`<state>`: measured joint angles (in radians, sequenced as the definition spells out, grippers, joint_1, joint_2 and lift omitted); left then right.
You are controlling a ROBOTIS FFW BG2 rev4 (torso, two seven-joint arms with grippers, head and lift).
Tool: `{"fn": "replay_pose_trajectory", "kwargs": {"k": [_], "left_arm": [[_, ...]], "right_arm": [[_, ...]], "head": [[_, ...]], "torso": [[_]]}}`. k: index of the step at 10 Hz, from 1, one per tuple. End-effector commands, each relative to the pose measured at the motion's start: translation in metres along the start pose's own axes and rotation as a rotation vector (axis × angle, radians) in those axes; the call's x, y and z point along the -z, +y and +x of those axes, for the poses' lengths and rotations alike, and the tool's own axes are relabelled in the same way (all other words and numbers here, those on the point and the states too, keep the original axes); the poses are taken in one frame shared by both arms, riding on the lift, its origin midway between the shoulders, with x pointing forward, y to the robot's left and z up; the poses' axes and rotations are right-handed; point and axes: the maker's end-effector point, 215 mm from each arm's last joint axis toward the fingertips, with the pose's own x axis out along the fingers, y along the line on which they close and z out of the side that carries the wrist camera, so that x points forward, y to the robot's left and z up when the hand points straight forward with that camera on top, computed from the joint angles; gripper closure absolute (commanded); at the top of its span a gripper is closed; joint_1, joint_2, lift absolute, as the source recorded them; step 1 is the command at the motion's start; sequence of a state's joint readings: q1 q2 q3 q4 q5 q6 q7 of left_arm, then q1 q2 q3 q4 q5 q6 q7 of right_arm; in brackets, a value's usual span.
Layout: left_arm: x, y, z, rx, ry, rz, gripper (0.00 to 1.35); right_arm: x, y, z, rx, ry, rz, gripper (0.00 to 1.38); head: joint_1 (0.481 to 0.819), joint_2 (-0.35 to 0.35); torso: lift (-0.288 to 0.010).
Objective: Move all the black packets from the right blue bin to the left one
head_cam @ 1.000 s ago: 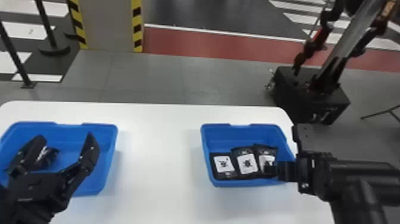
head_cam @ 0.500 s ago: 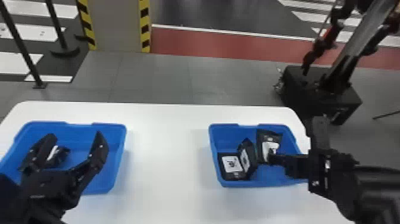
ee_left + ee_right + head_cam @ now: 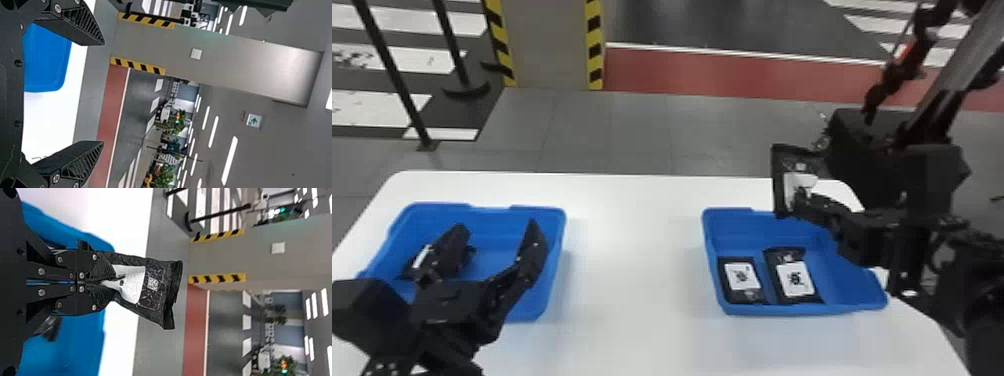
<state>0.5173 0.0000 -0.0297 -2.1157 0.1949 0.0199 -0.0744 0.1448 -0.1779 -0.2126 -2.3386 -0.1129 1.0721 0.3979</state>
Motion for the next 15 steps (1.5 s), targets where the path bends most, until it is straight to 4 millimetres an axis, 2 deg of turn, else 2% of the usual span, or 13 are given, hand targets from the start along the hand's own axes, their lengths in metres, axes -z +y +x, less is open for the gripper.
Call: {"fn": "replay_pose_trajectory", "kwargs": {"k": [1, 3, 5, 6, 7, 9, 10, 12, 14, 15], "left_arm": [[0.004, -0.011, 0.009, 0.031, 0.023, -0.026, 0.13], [0.005, -0.013, 0.009, 0.037, 0.025, -0.041, 0.13], [-0.005, -0.013, 0.011, 0.038, -0.002, -0.047, 0.13], [-0.007, -0.017, 0.011, 0.048, -0.011, -0.077, 0.13], [-0.004, -0.031, 0.013, 0.099, 0.006, -0.123, 0.13], [-0.004, -0.073, 0.024, 0.268, 0.049, -0.236, 0.12], [-0.007, -0.085, 0.030, 0.315, 0.062, -0.241, 0.12], [-0.018, -0.082, 0.043, 0.319, 0.054, -0.216, 0.12], [-0.022, -0.076, 0.051, 0.315, 0.061, -0.184, 0.12], [-0.015, -0.068, 0.056, 0.296, 0.093, -0.143, 0.12]], "right_arm": [[-0.030, 0.028, 0.015, -0.111, -0.072, -0.020, 1.13], [-0.052, 0.066, 0.048, -0.310, -0.133, -0.042, 1.13], [-0.066, 0.088, 0.083, -0.476, -0.154, -0.053, 1.13], [-0.068, 0.103, 0.093, -0.543, -0.157, -0.055, 1.13], [-0.064, 0.118, 0.102, -0.619, -0.147, -0.044, 1.13], [-0.043, 0.166, 0.102, -0.763, -0.094, -0.032, 1.13], [-0.032, 0.196, 0.100, -0.837, -0.064, -0.024, 1.13], [-0.013, 0.242, 0.100, -0.941, -0.008, -0.015, 1.13], [-0.009, 0.269, 0.096, -1.001, 0.012, -0.021, 1.13], [-0.008, 0.282, 0.092, -1.031, 0.018, -0.018, 1.13]], "head": [[0.695, -0.091], [0.695, -0.057], [0.695, -0.001], [0.695, 0.020], [0.695, 0.034], [0.695, 0.036], [0.695, 0.037], [0.695, 0.071], [0.695, 0.122], [0.695, 0.133]], "torso": [[-0.110], [-0.110], [-0.110], [-0.110], [-0.110], [-0.110], [-0.110], [-0.110], [-0.110], [-0.110]]}}
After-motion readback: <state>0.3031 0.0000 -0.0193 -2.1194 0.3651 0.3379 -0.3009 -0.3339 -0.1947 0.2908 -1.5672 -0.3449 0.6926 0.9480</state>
